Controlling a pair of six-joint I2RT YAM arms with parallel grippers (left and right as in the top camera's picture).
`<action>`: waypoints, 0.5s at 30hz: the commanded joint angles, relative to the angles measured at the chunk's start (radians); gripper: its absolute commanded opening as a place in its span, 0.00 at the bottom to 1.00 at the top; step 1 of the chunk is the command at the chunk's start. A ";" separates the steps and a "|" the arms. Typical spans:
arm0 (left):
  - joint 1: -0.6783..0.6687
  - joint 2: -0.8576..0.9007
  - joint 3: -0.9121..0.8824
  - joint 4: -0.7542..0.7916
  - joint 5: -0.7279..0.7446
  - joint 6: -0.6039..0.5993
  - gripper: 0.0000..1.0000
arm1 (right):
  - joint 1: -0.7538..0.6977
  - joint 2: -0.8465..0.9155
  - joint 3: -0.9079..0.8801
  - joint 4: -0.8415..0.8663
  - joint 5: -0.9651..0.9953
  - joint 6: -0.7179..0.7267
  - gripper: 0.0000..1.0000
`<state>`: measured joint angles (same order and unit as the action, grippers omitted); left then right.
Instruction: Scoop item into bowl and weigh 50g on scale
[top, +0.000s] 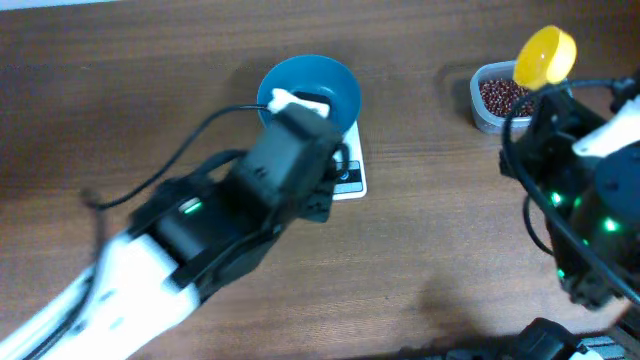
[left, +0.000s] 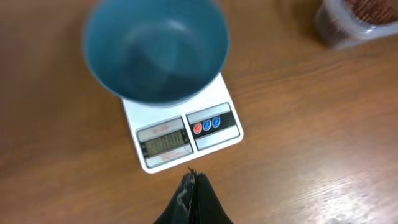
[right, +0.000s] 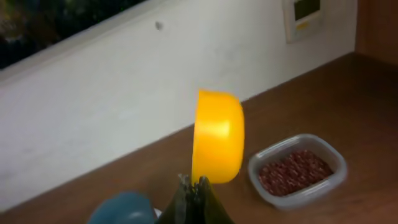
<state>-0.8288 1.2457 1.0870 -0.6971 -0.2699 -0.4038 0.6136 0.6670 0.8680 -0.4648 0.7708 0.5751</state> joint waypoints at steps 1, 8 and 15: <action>0.002 -0.131 -0.003 -0.055 -0.087 0.043 0.00 | -0.006 0.081 0.021 0.128 0.027 -0.035 0.04; 0.081 -0.252 -0.002 -0.213 -0.084 0.040 0.00 | -0.112 0.323 0.042 0.503 0.010 -0.125 0.04; 0.215 -0.253 0.002 -0.304 0.000 0.065 0.00 | -0.223 0.372 0.074 0.502 -0.064 -0.035 0.04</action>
<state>-0.6537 1.0012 1.0863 -0.9852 -0.3241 -0.3744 0.4263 1.0481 0.9070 0.0311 0.7277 0.4946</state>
